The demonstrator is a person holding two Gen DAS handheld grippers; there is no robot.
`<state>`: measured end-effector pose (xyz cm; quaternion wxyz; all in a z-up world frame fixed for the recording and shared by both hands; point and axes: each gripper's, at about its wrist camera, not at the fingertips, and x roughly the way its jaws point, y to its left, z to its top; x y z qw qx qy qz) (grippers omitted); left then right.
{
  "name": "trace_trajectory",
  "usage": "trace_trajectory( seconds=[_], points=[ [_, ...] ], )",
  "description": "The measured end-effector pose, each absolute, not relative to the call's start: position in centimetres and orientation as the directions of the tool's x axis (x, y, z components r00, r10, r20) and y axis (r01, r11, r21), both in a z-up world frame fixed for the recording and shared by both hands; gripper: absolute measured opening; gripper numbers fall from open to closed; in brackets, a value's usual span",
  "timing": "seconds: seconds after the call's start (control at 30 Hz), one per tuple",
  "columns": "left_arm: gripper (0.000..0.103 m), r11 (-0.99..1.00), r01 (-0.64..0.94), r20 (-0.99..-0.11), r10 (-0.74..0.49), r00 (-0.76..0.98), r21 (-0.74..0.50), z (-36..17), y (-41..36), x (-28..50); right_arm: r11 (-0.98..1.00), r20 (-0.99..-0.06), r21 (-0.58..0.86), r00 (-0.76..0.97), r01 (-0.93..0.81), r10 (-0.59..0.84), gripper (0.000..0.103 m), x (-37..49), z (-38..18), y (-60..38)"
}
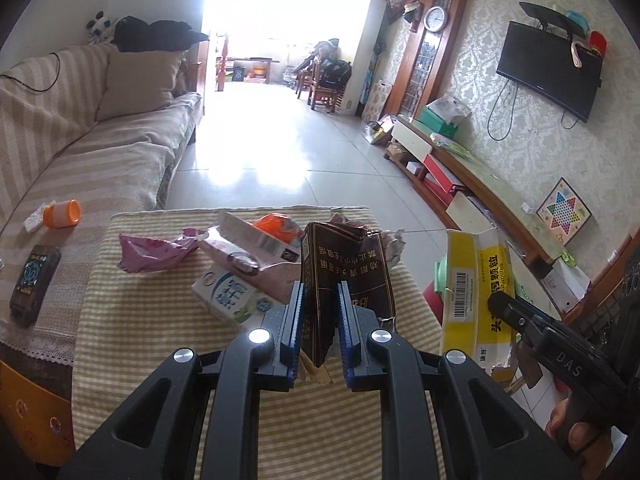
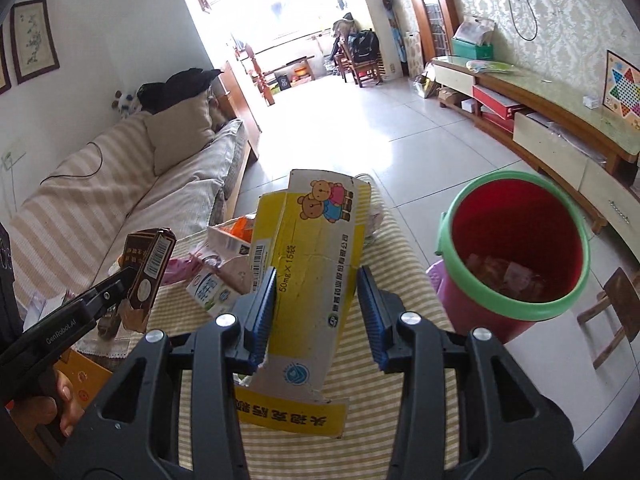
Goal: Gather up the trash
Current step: 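Lift both boxes and carry them toward the red bucket, then open both tools over the red bucket to drop the boxes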
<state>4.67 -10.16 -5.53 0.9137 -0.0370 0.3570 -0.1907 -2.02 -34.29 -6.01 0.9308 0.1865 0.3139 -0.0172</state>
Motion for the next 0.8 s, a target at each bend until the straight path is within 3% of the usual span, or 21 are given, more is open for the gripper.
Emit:
trace_trajectory(
  seconds=[0.47,0.8],
  points=[
    [0.014,0.878,0.429,-0.644,-0.456,0.614,-0.212,-5.4,-18.3,5.4,0.900,-0.594,0.329,0.804,0.286,-0.039,0.039,-3.4,-6.4,-43.3],
    [0.014,0.781,0.568,-0.638,-0.581,0.505,-0.262,-6.5,-27.2,7.2,0.845,-0.603,0.326,0.782,0.424,-0.159,0.039,-4.0,-7.2,-51.5]
  ],
)
